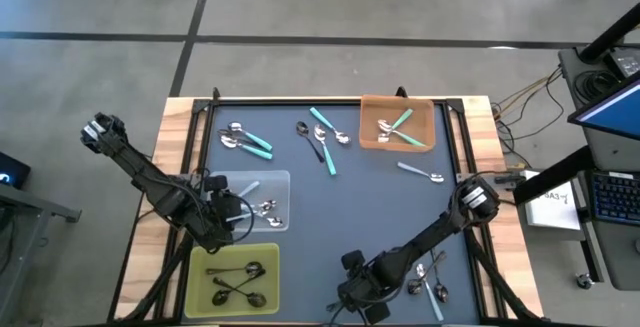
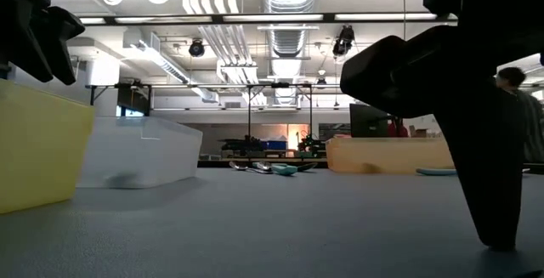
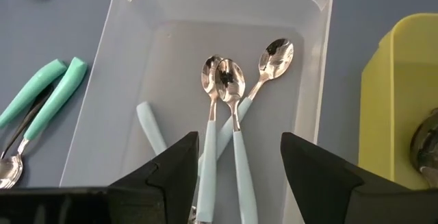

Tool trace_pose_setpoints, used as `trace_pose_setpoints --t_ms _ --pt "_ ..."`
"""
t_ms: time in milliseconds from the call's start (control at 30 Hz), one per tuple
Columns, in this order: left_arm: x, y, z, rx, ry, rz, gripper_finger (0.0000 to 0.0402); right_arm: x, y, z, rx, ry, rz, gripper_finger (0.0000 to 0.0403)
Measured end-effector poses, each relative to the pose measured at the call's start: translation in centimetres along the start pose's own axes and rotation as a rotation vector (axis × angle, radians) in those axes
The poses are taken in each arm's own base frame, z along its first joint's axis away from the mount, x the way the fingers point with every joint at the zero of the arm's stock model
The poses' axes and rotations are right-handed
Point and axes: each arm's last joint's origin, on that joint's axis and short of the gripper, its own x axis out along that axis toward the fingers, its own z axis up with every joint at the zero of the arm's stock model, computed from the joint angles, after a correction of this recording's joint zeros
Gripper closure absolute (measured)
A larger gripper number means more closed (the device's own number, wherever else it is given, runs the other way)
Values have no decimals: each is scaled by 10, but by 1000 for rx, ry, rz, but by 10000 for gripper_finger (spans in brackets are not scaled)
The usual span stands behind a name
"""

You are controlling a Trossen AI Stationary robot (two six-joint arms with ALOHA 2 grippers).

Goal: Sort silverware by color (type)
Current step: Put the black spoon into the yellow bin

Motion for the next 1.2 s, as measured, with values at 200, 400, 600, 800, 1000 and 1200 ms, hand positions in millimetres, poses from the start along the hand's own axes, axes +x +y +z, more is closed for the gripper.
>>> trace_pose_setpoints --t_ms 200,400,600,800,1000,1200 --pt "0 0 0 0 -1 1 212 7 -2 -3 -78 28 -25 324" --pt "0 0 0 -11 -1 2 212 15 -3 -6 -77 59 -37 388" --pt "0 0 0 -18 -2 2 212 12 -8 -4 30 50 -42 392" --pt "0 -1 4 -151 -74 22 212 -10 -14 8 67 -36 -78 393" --pt "-1 -8 13 -234 -166 -35 212 -43 -33 18 184 -171 -281 393" --pt "-5 -18 26 -300 -290 -139 212 -69 -65 22 375 -294 -469 394"
